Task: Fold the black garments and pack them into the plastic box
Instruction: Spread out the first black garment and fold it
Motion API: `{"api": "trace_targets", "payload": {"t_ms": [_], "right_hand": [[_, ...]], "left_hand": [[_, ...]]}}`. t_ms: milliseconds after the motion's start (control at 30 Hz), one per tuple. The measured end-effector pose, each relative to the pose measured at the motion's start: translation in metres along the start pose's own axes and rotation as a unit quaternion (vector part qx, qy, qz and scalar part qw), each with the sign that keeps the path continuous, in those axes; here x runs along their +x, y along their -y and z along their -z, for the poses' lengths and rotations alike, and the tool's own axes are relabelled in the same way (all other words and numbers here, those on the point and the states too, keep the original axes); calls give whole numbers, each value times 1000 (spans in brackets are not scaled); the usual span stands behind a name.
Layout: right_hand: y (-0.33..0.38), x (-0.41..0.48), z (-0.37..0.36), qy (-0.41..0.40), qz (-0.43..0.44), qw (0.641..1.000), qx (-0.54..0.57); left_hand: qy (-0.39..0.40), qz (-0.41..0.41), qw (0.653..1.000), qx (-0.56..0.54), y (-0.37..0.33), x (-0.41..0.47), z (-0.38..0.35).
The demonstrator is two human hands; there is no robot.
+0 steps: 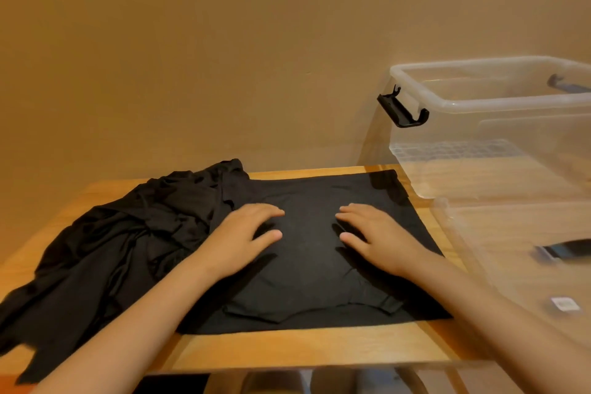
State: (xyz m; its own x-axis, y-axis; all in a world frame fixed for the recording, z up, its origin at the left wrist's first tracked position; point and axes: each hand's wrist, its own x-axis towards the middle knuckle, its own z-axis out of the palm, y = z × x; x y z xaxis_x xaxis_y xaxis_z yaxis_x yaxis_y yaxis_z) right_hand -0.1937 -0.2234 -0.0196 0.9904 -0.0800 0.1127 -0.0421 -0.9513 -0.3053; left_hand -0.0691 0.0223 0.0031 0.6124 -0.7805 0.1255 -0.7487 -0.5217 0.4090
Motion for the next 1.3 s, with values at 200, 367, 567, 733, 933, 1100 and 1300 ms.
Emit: {"api": "trace_targets", "payload": {"t_ms": [200, 367, 567, 733, 933, 1100, 1300], "right_hand": [[22, -44, -14, 28, 18, 999, -14], [24, -77, -14, 25, 31, 998, -38], [0, -113, -12, 59, -5, 997, -52], [-4, -129, -22, 64, -3, 996, -65], [-7, -153, -25, 36, 27, 995, -94], [-15, -174, -35, -47, 39, 993, -98], [-28, -184, -34, -116, 23, 985, -126]], "left_hand": [[72, -17, 996, 45, -35, -44, -35], [69, -19, 995, 68, -41, -80, -49], [37, 31, 995, 90, -26, -118, -49], [50, 27, 992, 111, -20, -126, -54], [35, -5, 991, 130, -21, -146, -58], [-11, -18, 996, 90, -14, -166, -61], [-46, -23, 989, 135, -1, -171, -59]]}}
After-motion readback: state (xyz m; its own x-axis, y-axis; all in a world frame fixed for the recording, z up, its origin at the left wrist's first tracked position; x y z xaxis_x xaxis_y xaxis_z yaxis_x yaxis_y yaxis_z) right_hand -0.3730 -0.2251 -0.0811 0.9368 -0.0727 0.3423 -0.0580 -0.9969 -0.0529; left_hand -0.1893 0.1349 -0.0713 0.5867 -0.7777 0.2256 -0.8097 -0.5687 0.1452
